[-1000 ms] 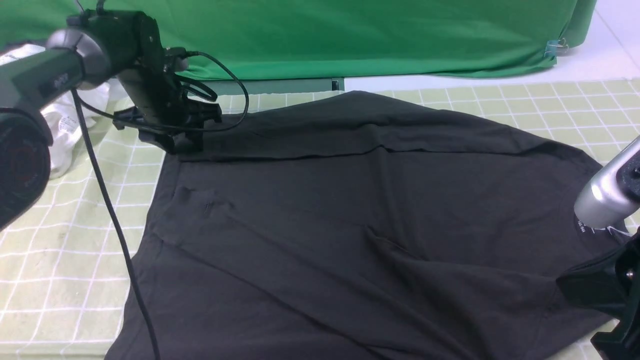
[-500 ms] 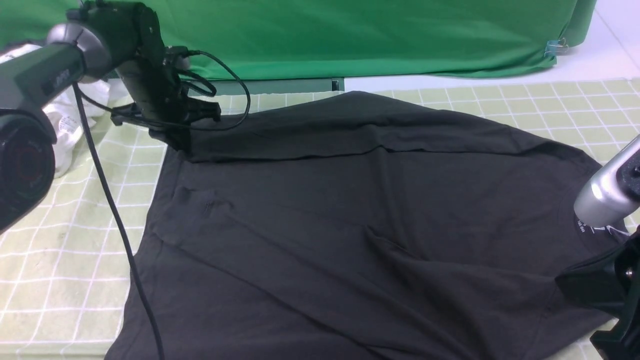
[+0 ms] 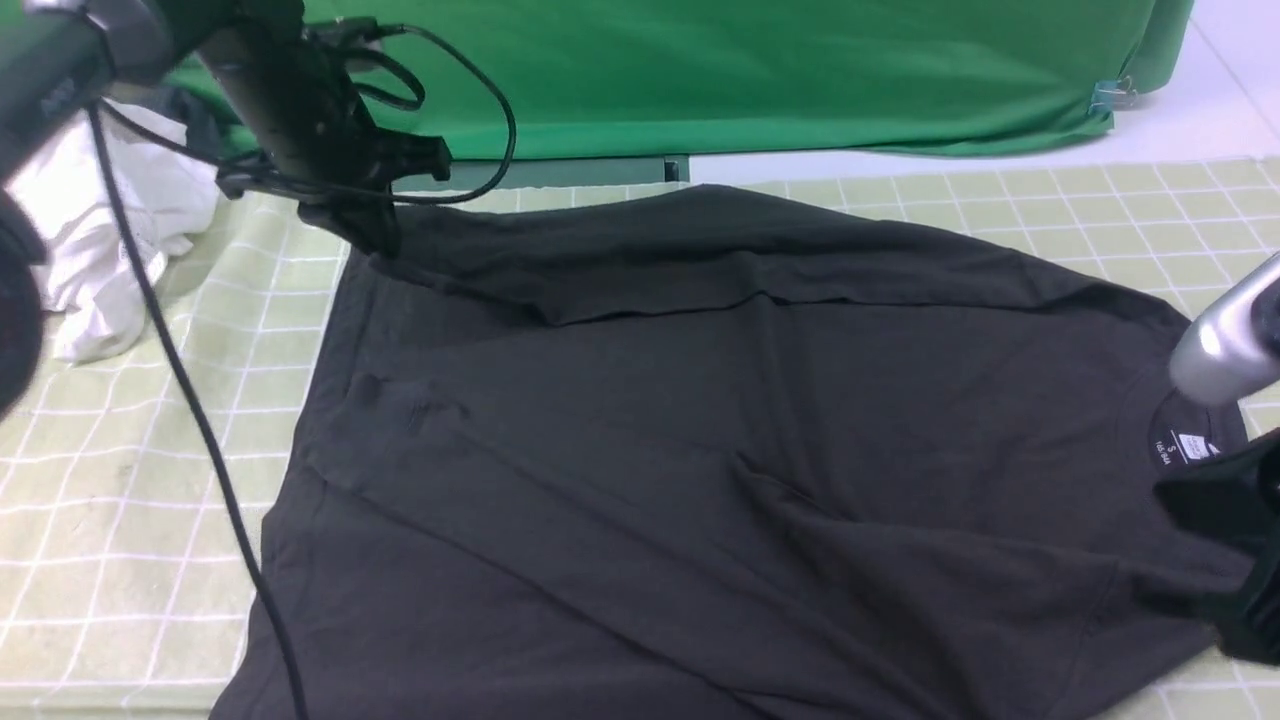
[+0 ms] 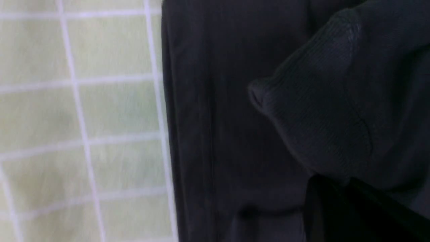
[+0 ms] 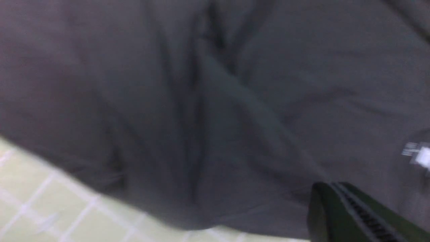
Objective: Fold a long-sleeved shirt over a green coffee tablecloth.
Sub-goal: 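Fold the left side of the dark shirt inward over its body with the left gripper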
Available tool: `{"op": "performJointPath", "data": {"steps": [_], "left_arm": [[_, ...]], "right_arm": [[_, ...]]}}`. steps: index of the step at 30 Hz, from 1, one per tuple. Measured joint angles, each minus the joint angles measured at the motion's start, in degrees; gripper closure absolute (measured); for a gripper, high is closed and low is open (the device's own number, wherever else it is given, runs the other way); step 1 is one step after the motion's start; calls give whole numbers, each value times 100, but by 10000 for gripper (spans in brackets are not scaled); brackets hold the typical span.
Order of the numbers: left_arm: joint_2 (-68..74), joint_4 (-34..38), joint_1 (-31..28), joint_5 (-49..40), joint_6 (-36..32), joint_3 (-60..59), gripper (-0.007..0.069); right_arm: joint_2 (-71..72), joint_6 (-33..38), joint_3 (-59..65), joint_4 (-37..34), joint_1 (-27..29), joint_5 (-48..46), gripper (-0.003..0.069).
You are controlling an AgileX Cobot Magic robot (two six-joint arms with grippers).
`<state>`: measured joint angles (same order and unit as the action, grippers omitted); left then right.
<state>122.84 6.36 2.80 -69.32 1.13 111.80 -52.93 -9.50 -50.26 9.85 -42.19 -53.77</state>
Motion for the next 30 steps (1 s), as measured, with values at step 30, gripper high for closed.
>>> {"op": "performJointPath", "data": {"steps": [30], "left_arm": [[-3714, 52, 66, 499, 626, -5509, 603]], "right_arm": [[0, -182, 0, 212, 0, 428, 668]]}}
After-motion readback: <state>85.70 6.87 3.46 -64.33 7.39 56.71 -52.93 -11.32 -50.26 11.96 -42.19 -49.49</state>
